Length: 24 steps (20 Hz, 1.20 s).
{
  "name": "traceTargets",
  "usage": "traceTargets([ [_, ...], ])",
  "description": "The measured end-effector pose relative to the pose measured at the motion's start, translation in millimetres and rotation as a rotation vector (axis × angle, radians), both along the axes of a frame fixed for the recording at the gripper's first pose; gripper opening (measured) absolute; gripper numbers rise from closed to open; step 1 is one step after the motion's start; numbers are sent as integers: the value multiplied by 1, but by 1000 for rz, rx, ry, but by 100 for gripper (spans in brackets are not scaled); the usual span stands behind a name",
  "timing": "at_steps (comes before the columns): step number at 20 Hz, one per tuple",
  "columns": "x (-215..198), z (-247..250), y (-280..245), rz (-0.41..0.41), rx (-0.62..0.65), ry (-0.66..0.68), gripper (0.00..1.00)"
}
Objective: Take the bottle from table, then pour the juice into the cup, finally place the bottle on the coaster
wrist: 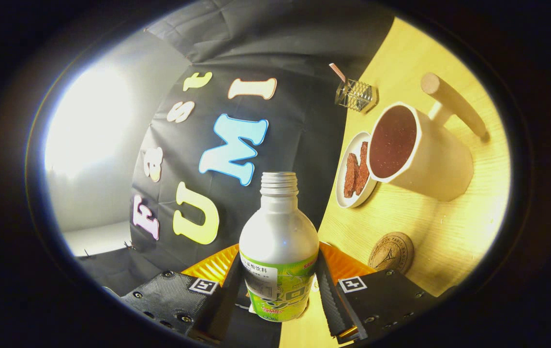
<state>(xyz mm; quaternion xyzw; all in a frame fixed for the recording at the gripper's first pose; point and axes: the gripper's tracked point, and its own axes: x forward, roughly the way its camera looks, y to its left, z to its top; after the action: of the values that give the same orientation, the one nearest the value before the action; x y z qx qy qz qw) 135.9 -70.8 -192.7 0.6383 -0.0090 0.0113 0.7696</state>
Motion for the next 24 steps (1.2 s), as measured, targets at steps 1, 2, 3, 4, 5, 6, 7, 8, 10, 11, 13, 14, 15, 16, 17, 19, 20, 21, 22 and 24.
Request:
traceTargets([
  [1,-1,1,1,-2,14,-5,75],
  [2,0,3,0,-4,28,-8,75],
  [3,1,2,0,-7,45,-12,75],
  [4,1,4,-1,-7,63,-20,75],
  [5,3,8,-1,-9,81,-32,75],
  [6,2,11,-1,-10,101,-37,75],
  [7,4,12,-2,-13,120,-41,75],
  [8,6,12,-3,-15,137,-45,75],
  [10,7,13,-5,-24,171,-52,75],
  [11,8,14,-6,-30,193,-56,75],
  [13,9,16,-9,-37,246,-73,75],
  [14,9,18,-10,-41,268,-81,75],
  [15,8,19,-12,-44,285,-84,75],
  [16,8,17,-13,-49,296,-85,75],
  [17,9,15,-13,-53,306,-86,75],
  [19,9,17,-17,-67,346,-103,75],
  [20,9,21,-15,-61,367,-116,75],
  [21,9,20,-14,-62,387,-120,75],
  [22,10,19,-14,-65,400,-123,75],
  [24,11,19,-16,-72,416,-126,75],
])
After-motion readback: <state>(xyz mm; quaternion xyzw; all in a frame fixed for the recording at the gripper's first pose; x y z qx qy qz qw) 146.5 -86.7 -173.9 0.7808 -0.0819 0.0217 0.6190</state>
